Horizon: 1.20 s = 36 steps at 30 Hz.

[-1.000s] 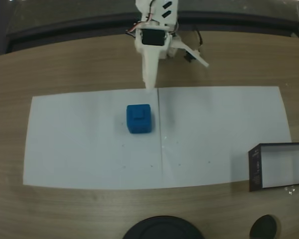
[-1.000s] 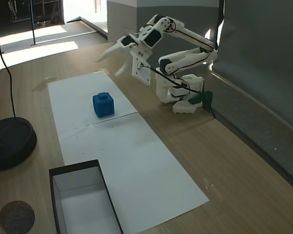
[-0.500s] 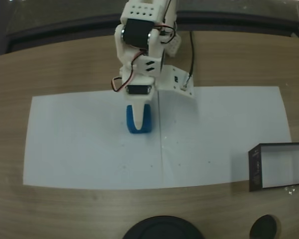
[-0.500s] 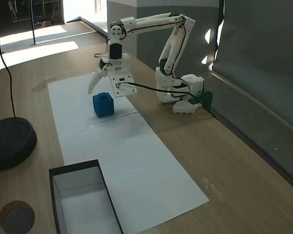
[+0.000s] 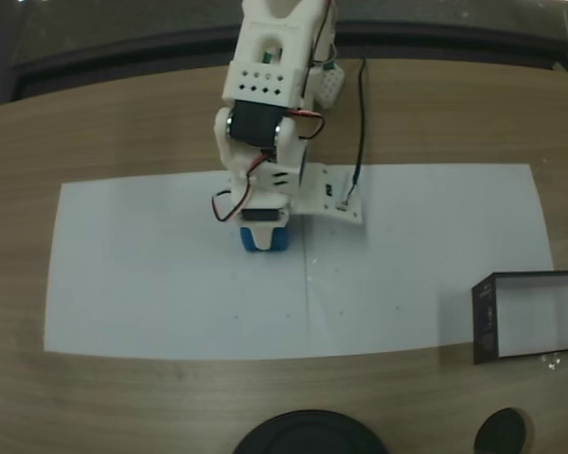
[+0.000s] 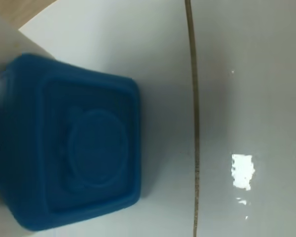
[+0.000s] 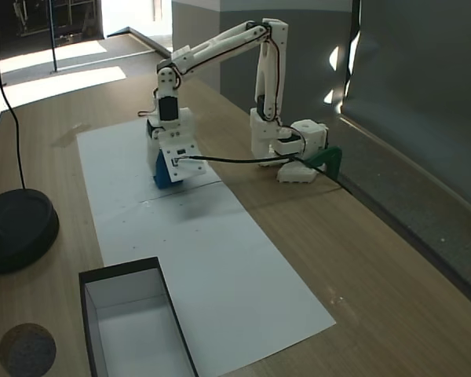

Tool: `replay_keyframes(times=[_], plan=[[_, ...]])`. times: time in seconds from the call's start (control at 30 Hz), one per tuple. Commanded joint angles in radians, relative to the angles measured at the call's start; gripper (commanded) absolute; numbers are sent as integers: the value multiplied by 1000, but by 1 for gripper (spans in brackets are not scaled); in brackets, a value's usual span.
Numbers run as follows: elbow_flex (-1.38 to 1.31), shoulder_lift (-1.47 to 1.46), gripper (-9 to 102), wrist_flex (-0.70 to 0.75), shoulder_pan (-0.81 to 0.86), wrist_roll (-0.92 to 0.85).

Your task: Grab a blue square and put it in the box.

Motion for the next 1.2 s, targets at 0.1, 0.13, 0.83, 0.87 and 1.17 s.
replay_keyframes(times=[0.1,0.13,0.83,0.87,1.17], plan=[[-130,75,2,-18,-44,8],[-170,107,1,2,-78,8],[-1223,-224,1,3,-904,-8],[-1278,-278,1,6,-899,-8],[-1628,-640,1,71,-867,112]])
